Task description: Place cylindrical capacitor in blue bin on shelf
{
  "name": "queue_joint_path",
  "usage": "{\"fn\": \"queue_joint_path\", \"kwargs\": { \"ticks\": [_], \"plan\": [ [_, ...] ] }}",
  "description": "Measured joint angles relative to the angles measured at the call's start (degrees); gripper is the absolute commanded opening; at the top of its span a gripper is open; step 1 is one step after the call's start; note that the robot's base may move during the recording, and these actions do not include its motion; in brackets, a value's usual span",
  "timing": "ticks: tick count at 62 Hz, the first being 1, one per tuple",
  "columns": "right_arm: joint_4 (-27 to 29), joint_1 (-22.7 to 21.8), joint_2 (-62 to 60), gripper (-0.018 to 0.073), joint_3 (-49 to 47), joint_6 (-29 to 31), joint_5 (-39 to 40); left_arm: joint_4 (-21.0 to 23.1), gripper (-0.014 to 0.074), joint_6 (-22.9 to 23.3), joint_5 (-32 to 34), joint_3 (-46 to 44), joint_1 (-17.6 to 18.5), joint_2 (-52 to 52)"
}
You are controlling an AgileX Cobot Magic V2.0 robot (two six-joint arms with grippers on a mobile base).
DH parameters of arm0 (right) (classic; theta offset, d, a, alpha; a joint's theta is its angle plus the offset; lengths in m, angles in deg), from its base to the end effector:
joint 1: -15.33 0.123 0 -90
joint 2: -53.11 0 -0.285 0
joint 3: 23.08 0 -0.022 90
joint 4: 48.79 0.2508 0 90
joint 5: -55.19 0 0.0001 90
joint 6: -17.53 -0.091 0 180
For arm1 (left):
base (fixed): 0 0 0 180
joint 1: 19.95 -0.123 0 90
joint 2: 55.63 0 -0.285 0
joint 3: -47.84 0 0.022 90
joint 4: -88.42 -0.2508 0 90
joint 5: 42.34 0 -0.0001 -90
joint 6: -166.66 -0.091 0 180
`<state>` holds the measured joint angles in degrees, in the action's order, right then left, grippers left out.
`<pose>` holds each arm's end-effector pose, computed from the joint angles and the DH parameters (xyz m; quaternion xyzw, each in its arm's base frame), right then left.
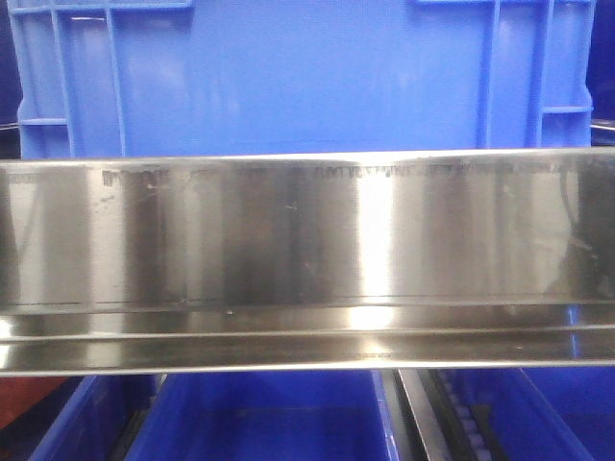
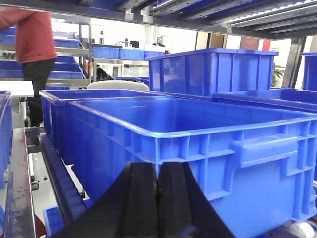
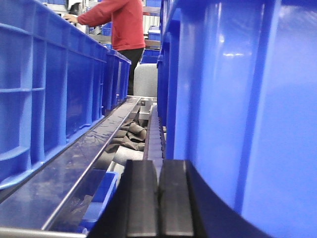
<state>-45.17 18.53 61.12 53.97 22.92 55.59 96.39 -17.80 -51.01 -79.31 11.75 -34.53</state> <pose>0.0563 0.0031 0.2146 -0.0290 0.6728 0.0091 0.7392 0.0494 -0.0328 0.3278 0.1687 0.6377 -0.2333 0.7145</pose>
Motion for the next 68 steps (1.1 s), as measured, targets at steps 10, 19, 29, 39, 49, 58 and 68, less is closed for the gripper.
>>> {"fn": "queue_joint_path", "kwargs": {
  "ticks": [10,19,29,39,49,58,68],
  "plan": [
    [0.0,0.0,0.0,-0.0162,0.0,0.0,0.0,0.0,-0.0111,0.0,0.0,0.0,0.0,0.0],
    [0.0,0.0,0.0,-0.0162,0.0,0.0,0.0,-3.3,-0.0111,0.0,2.0,0.7,-0.4,-0.1],
    [0.0,0.0,0.0,-0.0162,0.0,0.0,0.0,-8.0,-0.0111,0.0,8.2,5.4,-5.9,-1.9],
    [0.0,0.0,0.0,-0.0162,0.0,0.0,0.0,-12.0,-0.0111,0.0,4.5,11.7,-13.6,-5.5],
    [0.0,0.0,0.0,-0.0162,0.0,0.0,0.0,-13.1,-0.0111,2.0,2.7,16.1,-19.6,-10.3],
    [0.0,0.0,0.0,-0.0162,0.0,0.0,0.0,-13.2,-0.0111,6.3,2.0,19.7,-23.1,-12.9],
    [0.0,0.0,0.0,-0.0162,0.1,0.0,0.1,-9.8,-0.0111,7.7,2.2,23.4,-23.6,-13.0]
  ]
}}
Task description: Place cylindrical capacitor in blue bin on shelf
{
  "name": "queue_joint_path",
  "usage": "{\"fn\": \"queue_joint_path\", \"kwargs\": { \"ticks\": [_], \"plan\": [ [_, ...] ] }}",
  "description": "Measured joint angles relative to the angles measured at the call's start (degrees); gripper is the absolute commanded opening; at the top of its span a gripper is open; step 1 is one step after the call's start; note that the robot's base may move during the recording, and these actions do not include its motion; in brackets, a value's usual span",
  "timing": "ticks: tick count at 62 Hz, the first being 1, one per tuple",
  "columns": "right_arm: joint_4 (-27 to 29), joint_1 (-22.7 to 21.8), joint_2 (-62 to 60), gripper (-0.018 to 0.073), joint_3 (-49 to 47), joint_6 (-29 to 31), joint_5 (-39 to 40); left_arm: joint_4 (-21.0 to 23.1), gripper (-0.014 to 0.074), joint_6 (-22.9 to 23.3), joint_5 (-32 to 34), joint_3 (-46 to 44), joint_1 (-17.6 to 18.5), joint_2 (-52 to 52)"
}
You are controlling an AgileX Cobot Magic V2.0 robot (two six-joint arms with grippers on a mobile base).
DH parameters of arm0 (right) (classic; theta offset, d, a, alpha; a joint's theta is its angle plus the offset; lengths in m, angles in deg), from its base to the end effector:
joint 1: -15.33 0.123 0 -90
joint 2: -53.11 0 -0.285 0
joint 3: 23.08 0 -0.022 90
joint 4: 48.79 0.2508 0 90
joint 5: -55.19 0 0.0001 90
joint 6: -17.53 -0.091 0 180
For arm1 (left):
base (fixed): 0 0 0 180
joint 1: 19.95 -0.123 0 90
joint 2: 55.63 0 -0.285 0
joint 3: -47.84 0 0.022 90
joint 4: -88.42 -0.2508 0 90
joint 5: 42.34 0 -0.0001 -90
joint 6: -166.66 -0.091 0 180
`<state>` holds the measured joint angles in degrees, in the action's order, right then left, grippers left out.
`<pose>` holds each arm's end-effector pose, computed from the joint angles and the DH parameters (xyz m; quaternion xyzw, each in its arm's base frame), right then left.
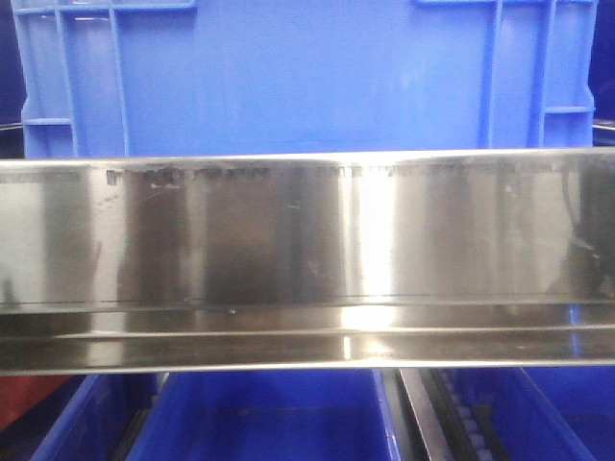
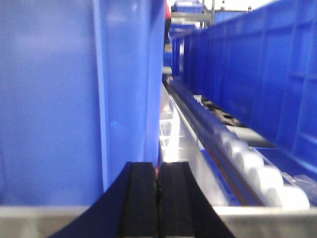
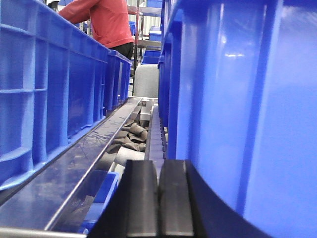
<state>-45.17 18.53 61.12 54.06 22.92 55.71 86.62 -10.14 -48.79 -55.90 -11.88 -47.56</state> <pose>0.0563 0.0031 0.2143 -0.0290 0.6726 0.0090 0.7394 0.0557 -0.0076 0.2083 0.0401 0.7108 -0.0568 0.7000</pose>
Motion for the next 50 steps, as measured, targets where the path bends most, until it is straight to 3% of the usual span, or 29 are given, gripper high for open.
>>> {"fn": "queue_joint_path", "kwargs": {
  "ticks": [16,50],
  "plan": [
    [0.0,0.0,0.0,-0.0162,0.0,0.0,0.0,1.0,-0.0111,0.0,5.4,1.0,0.0,0.0],
    [0.0,0.0,0.0,-0.0162,0.0,0.0,0.0,1.0,-0.0111,0.0,5.9,1.1,0.0,0.0]
  ]
}}
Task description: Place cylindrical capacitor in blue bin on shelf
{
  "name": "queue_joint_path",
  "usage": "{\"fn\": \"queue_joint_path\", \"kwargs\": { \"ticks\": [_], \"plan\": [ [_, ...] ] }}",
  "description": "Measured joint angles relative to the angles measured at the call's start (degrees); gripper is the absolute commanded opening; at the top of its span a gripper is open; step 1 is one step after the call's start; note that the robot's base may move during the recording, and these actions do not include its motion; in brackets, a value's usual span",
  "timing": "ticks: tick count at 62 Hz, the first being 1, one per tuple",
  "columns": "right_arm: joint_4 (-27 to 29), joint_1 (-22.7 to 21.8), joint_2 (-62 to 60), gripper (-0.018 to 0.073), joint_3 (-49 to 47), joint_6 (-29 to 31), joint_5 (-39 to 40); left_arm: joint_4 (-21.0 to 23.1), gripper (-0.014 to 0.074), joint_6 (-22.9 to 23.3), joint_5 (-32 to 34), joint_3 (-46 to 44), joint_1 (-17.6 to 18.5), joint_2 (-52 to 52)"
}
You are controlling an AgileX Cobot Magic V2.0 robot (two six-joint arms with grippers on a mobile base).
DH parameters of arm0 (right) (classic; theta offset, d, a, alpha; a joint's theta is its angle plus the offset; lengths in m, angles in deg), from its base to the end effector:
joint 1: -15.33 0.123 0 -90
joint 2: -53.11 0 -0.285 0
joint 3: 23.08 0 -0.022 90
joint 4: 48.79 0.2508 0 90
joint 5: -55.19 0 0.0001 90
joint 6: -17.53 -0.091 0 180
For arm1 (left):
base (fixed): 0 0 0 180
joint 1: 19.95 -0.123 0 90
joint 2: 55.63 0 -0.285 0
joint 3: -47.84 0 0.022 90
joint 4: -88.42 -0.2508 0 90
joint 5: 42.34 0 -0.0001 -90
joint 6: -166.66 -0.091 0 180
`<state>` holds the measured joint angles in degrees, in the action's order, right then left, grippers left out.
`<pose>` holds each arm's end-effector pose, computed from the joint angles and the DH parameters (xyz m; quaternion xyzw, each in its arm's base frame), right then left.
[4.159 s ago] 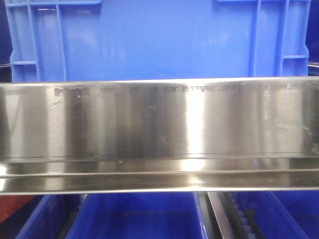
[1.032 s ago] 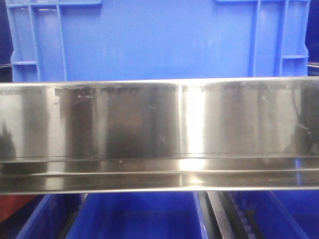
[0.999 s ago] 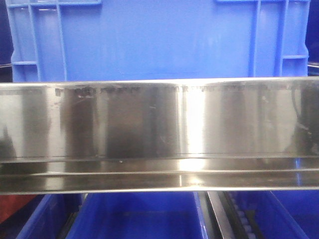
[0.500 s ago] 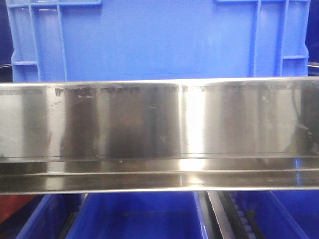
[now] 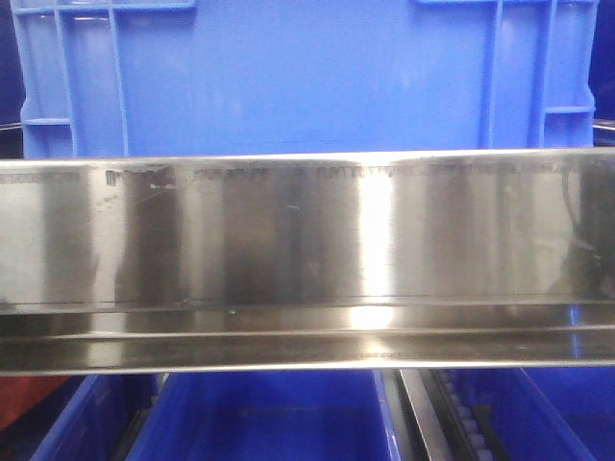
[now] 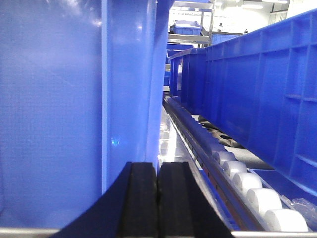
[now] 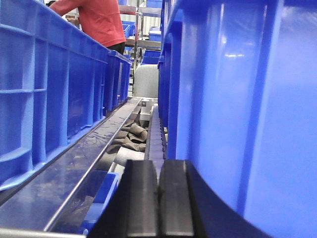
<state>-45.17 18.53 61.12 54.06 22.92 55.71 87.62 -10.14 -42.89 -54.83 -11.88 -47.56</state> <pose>0.0563 0.0031 0.2143 -0.0290 0.6726 0.0090 0.7394 0.0563 -0.0080 0.2114 0.0337 0.6808 -0.0667 0.7286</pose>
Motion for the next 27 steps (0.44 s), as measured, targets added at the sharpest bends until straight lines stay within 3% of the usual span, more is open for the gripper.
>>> {"fn": "queue_joint_path", "kwargs": {
  "ticks": [27],
  "plan": [
    [0.0,0.0,0.0,-0.0162,0.0,0.0,0.1,0.0,-0.0111,0.0,0.0,0.0,0.0,0.0]
  ]
}}
